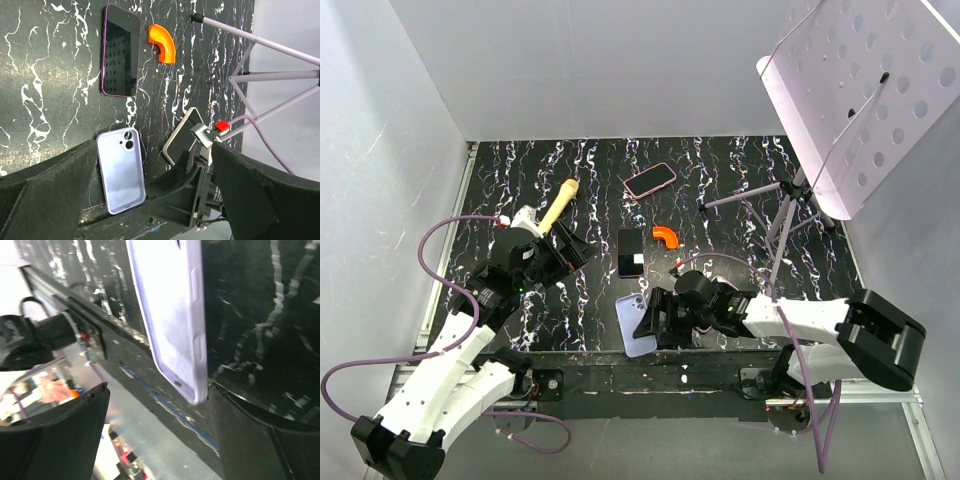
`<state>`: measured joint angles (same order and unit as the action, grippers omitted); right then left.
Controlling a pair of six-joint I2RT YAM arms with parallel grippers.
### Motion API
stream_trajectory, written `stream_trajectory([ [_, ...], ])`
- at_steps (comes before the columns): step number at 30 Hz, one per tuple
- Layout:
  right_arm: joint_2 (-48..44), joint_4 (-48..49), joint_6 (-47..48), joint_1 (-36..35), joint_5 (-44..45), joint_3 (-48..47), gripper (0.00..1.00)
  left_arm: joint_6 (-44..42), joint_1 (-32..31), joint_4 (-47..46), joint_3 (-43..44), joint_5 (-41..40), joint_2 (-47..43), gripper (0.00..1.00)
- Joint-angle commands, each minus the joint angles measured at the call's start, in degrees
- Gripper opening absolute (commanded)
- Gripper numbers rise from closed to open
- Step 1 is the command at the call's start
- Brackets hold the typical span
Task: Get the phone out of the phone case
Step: Place the phone case at the center of the board.
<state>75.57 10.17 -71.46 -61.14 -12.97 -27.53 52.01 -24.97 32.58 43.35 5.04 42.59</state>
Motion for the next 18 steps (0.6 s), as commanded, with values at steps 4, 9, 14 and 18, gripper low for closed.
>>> stream_trajectory([
  [4, -5.18, -22.38, 16.61, -0.29, 3.66, -7.35, 0.85, -0.68, 0.10, -1.11, -0.28, -0.03, 0.39, 0.98],
  [9, 0.44, -25.28, 22.23, -0.29, 6.02, -11.49, 0.84, -0.77, 0.10, -1.82, 0.94, 0.76, 2.06, 0.98],
  [14, 4.93, -20.73, 23.47, -0.20, 4.46, -12.20, 0.84, -1.38, 0.10, -1.55, 1.38, 0.41, 1.80, 1.00],
  [18, 8.53, -15.72, 21.55, -0.46, -0.02, -13.42, 0.83, -1.38, 0.10, -1.46, 1.30, 0.67, 1.80, 1.00],
])
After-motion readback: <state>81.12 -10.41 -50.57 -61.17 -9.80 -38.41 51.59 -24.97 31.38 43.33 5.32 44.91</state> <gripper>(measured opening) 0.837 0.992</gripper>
